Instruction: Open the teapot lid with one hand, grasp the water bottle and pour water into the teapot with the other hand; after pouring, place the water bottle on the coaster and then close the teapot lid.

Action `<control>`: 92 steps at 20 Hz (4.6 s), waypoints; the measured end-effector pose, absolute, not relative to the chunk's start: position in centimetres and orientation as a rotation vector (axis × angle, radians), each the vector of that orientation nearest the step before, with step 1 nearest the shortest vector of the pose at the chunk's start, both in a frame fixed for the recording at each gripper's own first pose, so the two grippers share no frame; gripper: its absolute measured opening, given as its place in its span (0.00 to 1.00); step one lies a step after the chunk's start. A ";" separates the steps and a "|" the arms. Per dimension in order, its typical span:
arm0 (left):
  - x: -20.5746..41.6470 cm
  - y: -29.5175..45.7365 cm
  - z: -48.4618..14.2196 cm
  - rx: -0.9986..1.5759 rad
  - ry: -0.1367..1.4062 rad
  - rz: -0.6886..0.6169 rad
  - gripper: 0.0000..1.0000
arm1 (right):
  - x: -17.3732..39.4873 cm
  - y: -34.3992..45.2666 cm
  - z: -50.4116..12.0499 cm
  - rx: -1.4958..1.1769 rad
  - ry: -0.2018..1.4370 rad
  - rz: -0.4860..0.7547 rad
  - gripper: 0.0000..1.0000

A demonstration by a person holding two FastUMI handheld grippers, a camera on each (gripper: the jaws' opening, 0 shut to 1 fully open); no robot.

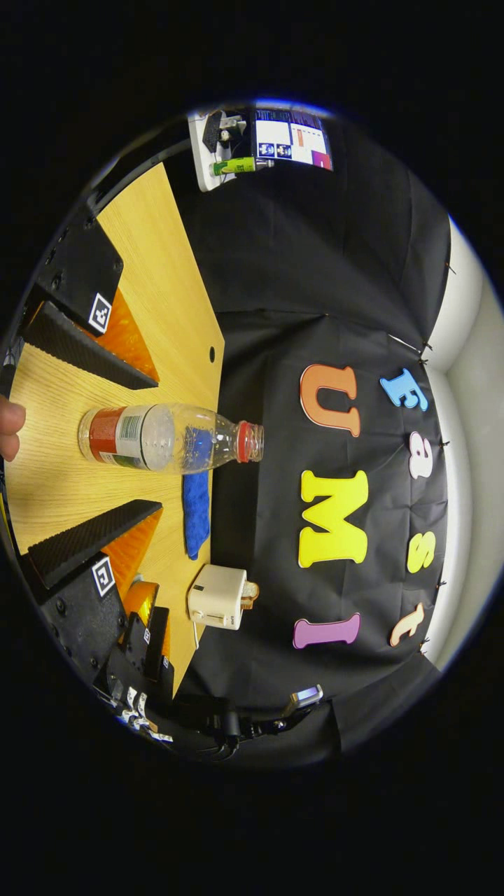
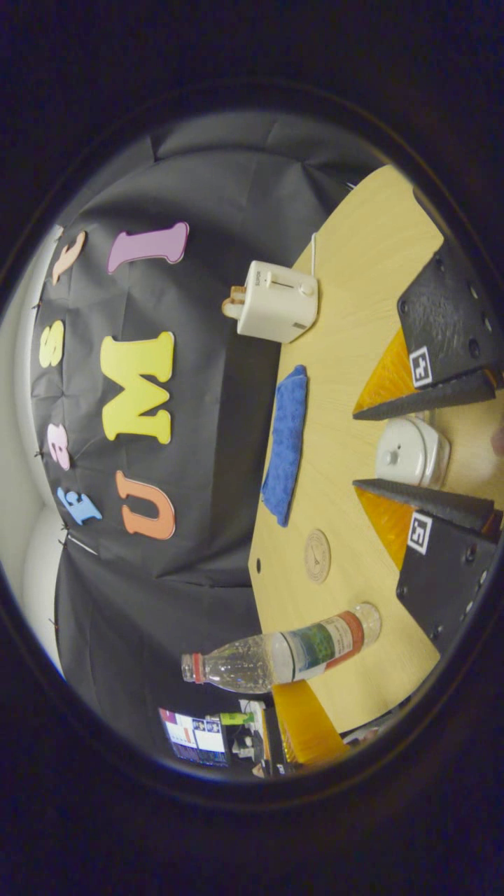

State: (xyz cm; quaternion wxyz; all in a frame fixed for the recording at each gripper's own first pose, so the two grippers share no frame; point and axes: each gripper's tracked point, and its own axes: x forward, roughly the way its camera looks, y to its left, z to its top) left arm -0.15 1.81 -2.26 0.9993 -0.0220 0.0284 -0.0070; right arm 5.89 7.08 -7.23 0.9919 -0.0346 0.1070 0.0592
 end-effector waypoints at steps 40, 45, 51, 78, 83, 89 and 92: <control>5.0 2.1 -3.1 0.398 0.123 -0.027 0.71 | 2.3 -0.7 -3.3 -0.018 0.168 0.090 0.00; 5.3 1.6 -2.4 0.772 0.104 -0.049 0.70 | 2.0 -2.3 -2.8 -0.009 0.166 0.093 0.00; 6.1 0.4 -1.9 1.249 0.060 -0.048 0.70 | 1.6 -3.6 -2.6 -0.011 0.162 0.098 0.00; 7.4 -2.2 -1.5 1.853 0.103 -0.041 0.70 | -0.5 -6.7 -5.4 0.039 0.190 0.065 0.00; 7.7 -2.4 -0.3 1.913 0.081 -0.012 0.69 | -0.6 -6.9 -5.5 0.041 0.185 0.064 0.00; 7.8 -2.7 0.6 1.964 0.072 0.002 0.69 | -0.6 -7.0 -5.5 0.046 0.183 0.065 0.00; 7.8 -2.8 0.8 1.983 0.065 0.006 0.69 | -0.7 -7.0 -5.5 0.047 0.182 0.068 0.00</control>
